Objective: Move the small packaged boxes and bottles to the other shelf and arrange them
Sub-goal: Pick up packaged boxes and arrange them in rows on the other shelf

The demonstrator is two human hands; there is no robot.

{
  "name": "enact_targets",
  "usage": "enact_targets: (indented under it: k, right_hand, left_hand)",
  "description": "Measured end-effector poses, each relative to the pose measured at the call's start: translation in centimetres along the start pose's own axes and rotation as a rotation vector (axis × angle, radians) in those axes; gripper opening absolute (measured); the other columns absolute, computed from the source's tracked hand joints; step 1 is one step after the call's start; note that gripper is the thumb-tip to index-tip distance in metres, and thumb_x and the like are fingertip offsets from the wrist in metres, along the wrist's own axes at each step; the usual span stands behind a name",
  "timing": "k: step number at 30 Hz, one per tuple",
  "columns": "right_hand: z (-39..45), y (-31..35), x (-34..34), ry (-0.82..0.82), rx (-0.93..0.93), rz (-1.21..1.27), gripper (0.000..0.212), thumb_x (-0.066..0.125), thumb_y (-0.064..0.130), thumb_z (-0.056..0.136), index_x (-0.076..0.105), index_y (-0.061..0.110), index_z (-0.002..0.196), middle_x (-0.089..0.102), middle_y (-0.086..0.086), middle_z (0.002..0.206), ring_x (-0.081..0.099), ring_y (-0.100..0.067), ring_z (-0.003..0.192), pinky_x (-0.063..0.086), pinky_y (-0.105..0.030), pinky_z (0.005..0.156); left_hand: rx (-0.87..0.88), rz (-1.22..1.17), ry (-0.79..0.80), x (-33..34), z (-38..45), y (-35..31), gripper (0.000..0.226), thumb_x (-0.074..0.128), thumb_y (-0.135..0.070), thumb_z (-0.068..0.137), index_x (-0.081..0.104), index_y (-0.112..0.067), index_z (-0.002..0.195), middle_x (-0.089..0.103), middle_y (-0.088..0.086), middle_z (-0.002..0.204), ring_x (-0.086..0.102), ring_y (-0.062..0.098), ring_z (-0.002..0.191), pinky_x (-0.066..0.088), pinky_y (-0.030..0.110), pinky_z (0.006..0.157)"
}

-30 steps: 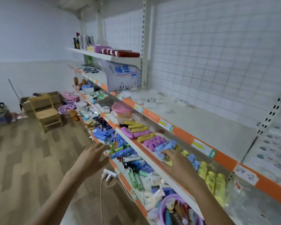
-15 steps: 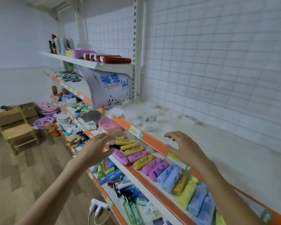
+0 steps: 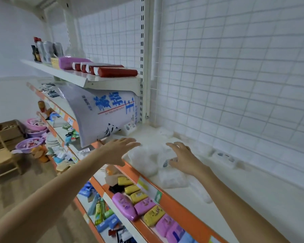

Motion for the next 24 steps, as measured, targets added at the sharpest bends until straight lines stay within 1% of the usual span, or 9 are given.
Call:
enact_targets:
  k: [3,6,9,13,15,17,20,22,24]
  right_hand:
    - [2.1,-1.2,0.2,-0.023,0.019,0.084,0.038,0.061,0.023,0.088,0.053,0.020,0.125,0.049,-0.002,0.129,0.047,-0.017,0.117,0.039,-0.030,0.100]
    - [3.5,-2.3,0.2,-0.091,0.085,0.104,0.031,0.063,0.021,0.087,0.060,0.018,0.117,0.060,-0.002,0.116,0.054,-0.014,0.096,0.043,-0.025,0.088]
    - [4.3,-3.0,0.3,-0.145,0.166,0.155,0.027,0.061,0.019,0.089,0.060,0.017,0.116,0.060,-0.003,0.114,0.055,-0.016,0.094,0.044,-0.025,0.085]
    - [4.7,-3.3,0.7,-0.220,0.276,0.175,0.026,0.054,0.016,0.092,0.057,0.020,0.117,0.055,-0.004,0.114,0.054,-0.020,0.097,0.045,-0.027,0.082]
    - [4.5,-3.5,1.0,-0.239,0.355,0.180,0.028,0.050,0.014,0.094,0.054,0.019,0.121,0.049,-0.005,0.112,0.052,-0.021,0.099,0.042,-0.022,0.077]
    - [3.8,-3.6,1.1,-0.278,0.438,0.203,0.030,0.047,0.014,0.095,0.052,0.017,0.125,0.045,-0.006,0.114,0.051,-0.019,0.097,0.042,-0.014,0.069]
    - [2.2,-3.8,1.0,-0.347,0.555,0.271,0.031,0.047,0.013,0.095,0.052,0.016,0.126,0.044,-0.008,0.115,0.050,-0.018,0.095,0.044,-0.010,0.056]
    - [0.9,-4.0,1.1,-0.385,0.623,0.301,0.032,0.047,0.013,0.095,0.052,0.016,0.126,0.046,-0.010,0.119,0.051,-0.017,0.098,0.045,-0.012,0.059]
    - [-0.2,-4.0,1.2,-0.389,0.679,0.277,0.033,0.047,0.016,0.096,0.051,0.017,0.129,0.046,-0.010,0.122,0.050,-0.016,0.102,0.042,-0.016,0.071]
  left_hand:
    - [0.116,-0.126,0.101,0.8,2.6,0.9,0.084,0.067,-0.027,0.079,0.016,-0.037,0.145,0.010,-0.008,0.154,0.014,0.014,0.140,0.022,0.033,0.112]
    - [0.204,-0.258,0.052,2.0,5.7,2.6,0.074,0.069,-0.036,0.078,0.030,-0.035,0.141,0.029,-0.008,0.148,0.023,0.012,0.137,0.020,0.032,0.114]
    - [0.261,-0.348,0.053,3.6,8.5,3.9,0.068,0.067,-0.044,0.079,0.038,-0.031,0.138,0.038,-0.005,0.142,0.033,0.013,0.131,0.026,0.030,0.111]
    - [0.342,-0.508,0.059,3.6,11.4,4.1,0.051,0.065,-0.041,0.082,0.053,-0.021,0.127,0.051,-0.002,0.128,0.045,0.012,0.118,0.032,0.024,0.104]
    - [0.350,-0.625,0.063,3.3,12.4,4.4,0.051,0.059,-0.056,0.079,0.060,-0.020,0.115,0.060,-0.004,0.115,0.053,0.011,0.107,0.040,0.023,0.094]
    - [0.390,-0.710,0.050,3.2,13.2,4.5,0.057,0.048,-0.073,0.072,0.059,-0.023,0.099,0.066,-0.007,0.096,0.058,0.009,0.090,0.042,0.016,0.076]
    - [0.394,-0.766,0.070,3.7,14.7,4.2,0.024,0.047,-0.052,0.087,0.055,-0.030,0.094,0.068,-0.004,0.090,0.058,0.010,0.076,0.041,0.017,0.067]
    - [0.406,-0.832,0.100,4.0,15.4,3.7,0.016,0.049,-0.044,0.091,0.058,-0.032,0.096,0.068,-0.006,0.092,0.060,0.009,0.081,0.044,0.020,0.072]
    - [0.430,-0.904,0.120,4.3,15.9,3.3,0.018,0.051,-0.041,0.091,0.060,-0.030,0.102,0.068,-0.006,0.094,0.061,0.008,0.086,0.047,0.024,0.079]
Point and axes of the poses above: each hand's wrist, its own z-axis towards the middle knuckle, its own x-axis out of the palm, y = z × x, the point moved 4 cm from there along z, towards the middle knuckle
